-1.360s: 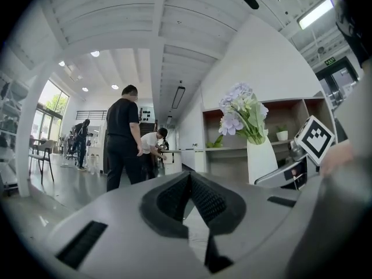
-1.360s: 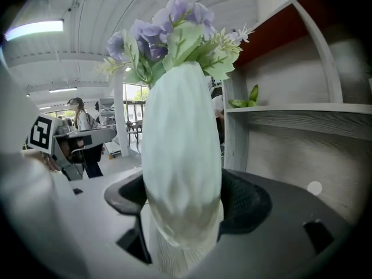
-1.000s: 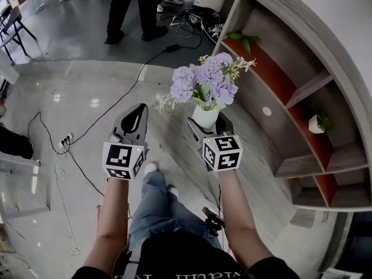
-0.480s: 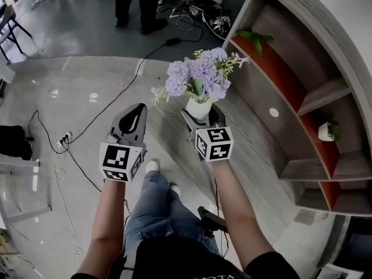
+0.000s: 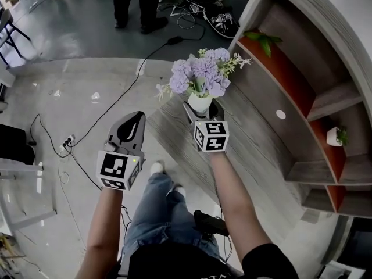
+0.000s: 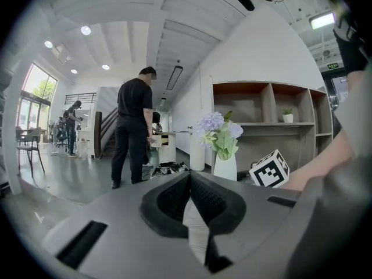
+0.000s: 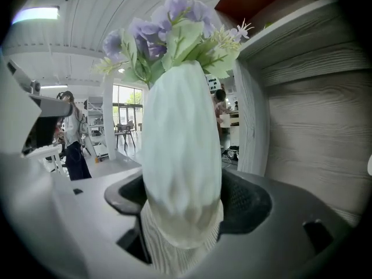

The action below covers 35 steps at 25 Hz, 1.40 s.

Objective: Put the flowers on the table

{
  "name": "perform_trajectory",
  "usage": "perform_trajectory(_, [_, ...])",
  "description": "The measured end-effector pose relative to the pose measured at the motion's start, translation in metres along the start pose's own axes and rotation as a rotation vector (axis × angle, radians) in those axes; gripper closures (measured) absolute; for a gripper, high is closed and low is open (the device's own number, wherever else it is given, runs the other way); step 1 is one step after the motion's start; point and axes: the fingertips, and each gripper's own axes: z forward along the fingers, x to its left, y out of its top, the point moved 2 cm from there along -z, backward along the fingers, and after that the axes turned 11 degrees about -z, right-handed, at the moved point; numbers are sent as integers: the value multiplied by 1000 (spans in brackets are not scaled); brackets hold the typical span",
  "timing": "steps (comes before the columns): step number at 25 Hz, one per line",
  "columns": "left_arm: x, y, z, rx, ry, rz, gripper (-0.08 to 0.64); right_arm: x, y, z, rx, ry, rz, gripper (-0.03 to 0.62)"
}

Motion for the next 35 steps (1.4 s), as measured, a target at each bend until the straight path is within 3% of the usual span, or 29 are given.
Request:
perform_trajectory(8, [4,-12,5,38,-32,-11,549,-8,-19,23,24,-47,4,219])
perform_trajectory(27, [16,-14,12,13,-15,-20,551,-6,-25,45,-50,-23,-41,219])
perform_trajectory(35, [14,-16,9,10,-8,-24,549,-5,-32,46,-12,0,-91,219])
